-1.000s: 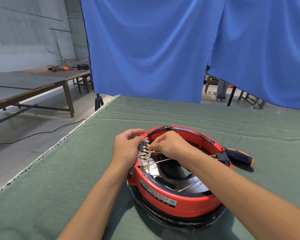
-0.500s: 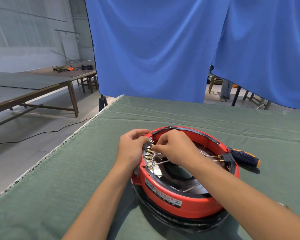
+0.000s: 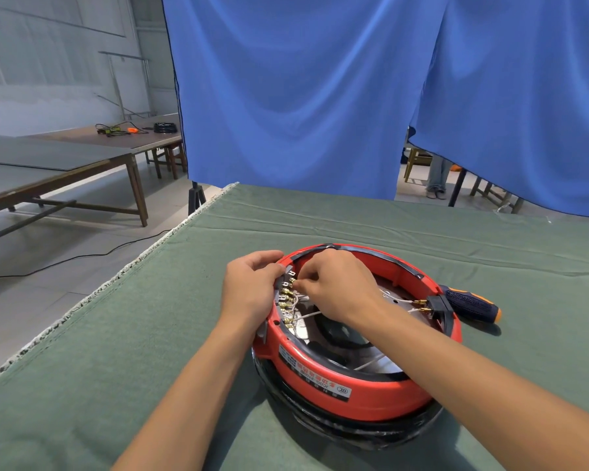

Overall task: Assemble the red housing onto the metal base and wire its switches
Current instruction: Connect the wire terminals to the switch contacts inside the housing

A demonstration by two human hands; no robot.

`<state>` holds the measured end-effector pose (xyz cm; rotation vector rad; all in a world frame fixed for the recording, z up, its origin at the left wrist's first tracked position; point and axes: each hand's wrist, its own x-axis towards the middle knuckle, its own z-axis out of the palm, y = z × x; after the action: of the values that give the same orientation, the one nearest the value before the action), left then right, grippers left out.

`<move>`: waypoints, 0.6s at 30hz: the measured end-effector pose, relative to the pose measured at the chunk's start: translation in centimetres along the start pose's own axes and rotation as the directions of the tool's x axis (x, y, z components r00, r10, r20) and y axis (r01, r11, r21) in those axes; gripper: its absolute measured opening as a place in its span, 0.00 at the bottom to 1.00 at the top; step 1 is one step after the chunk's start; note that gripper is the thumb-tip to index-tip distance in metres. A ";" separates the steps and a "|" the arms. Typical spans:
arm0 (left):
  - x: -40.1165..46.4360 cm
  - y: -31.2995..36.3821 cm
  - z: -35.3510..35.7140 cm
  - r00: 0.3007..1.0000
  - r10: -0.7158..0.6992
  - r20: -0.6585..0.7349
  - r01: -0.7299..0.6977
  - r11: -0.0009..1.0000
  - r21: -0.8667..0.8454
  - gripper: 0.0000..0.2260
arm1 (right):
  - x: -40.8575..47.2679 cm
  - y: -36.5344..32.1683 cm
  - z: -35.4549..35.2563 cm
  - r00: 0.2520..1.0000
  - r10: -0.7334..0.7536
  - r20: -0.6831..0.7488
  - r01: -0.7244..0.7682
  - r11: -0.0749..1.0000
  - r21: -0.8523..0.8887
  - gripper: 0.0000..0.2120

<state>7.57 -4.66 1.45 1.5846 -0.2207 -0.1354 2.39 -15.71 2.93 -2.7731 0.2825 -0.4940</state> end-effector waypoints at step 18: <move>0.0 -0.5 -0.4 0.987 0.066 -0.145 -0.041 0.985 0.169 0.03 | 0.0 -0.1 0.0 0.998 0.040 0.042 -0.040 0.999 0.008 0.08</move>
<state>7.68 -4.26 0.99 1.7443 -0.1598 0.0463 2.40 -15.60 2.94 -2.7600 0.3243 -0.4257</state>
